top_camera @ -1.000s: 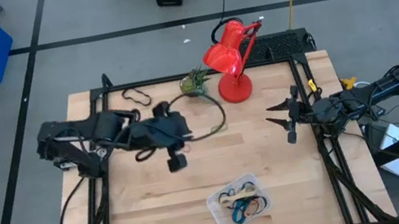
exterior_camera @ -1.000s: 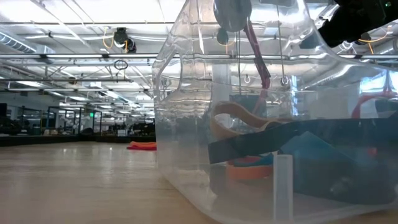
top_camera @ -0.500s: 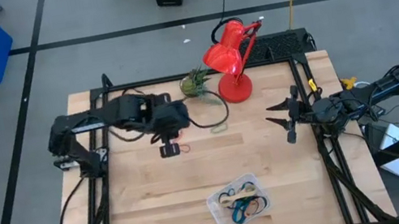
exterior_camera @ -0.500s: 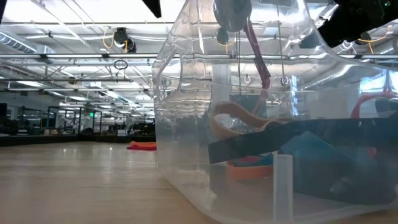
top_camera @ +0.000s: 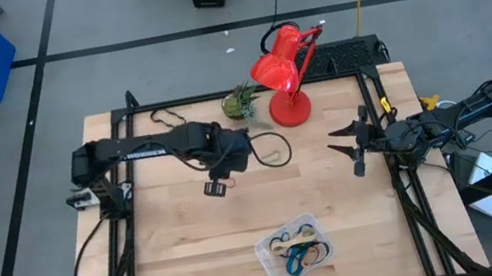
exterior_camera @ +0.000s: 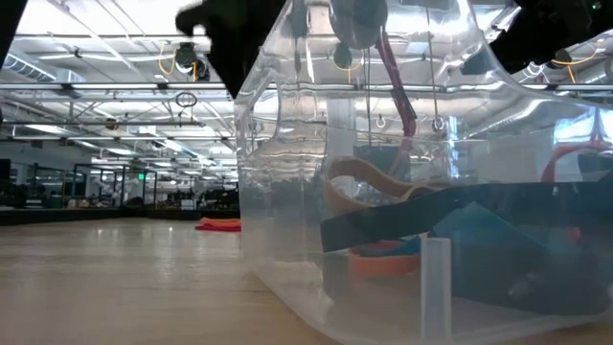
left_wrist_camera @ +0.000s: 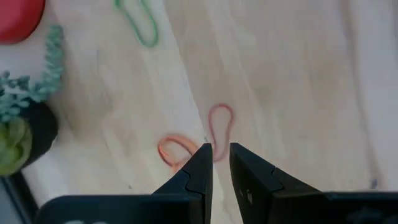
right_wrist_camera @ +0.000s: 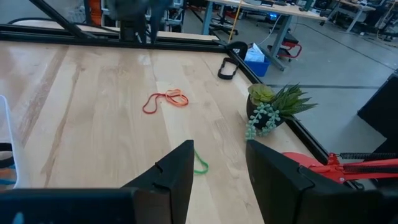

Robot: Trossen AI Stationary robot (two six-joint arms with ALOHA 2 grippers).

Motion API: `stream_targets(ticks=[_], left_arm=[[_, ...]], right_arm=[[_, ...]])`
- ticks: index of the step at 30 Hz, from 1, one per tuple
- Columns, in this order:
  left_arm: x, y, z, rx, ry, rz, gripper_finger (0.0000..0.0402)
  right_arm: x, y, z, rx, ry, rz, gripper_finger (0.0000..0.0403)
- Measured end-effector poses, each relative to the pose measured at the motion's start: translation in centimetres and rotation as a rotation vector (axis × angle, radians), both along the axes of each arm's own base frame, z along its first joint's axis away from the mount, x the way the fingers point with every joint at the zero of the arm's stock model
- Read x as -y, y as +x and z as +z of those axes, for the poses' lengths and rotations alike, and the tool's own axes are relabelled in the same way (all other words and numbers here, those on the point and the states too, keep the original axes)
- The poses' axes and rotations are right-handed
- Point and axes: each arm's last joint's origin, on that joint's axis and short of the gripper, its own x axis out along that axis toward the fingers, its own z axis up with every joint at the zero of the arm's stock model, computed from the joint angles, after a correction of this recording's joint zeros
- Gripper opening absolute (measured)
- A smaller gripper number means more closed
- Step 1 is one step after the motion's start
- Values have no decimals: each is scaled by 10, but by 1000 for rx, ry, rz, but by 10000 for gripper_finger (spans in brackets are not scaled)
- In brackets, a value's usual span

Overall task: Pick and place rubber bands into bin
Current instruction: Put the red rubber band into the transparent container

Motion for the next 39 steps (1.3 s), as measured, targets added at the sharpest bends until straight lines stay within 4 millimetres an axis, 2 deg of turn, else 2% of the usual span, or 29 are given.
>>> stream_targets(ticks=[9, 15, 22, 28, 39], left_arm=[[-9, -12, -86, -51, 11, 13, 62], [-15, -19, -122, -2, 15, 28, 62], [-20, -22, -135, 36, 2, 6, 62], [-21, -21, -137, 44, 9, -12, 62], [-24, -18, -137, 82, 45, 102, 63]], right_arm=[[4, -1, 1, 26, -17, -135, 144], [4, -1, 1, 32, -17, -159, 144], [4, -1, 1, 32, -16, -159, 144], [4, -1, 1, 32, -16, -159, 144], [4, -1, 1, 31, -17, -159, 144]])
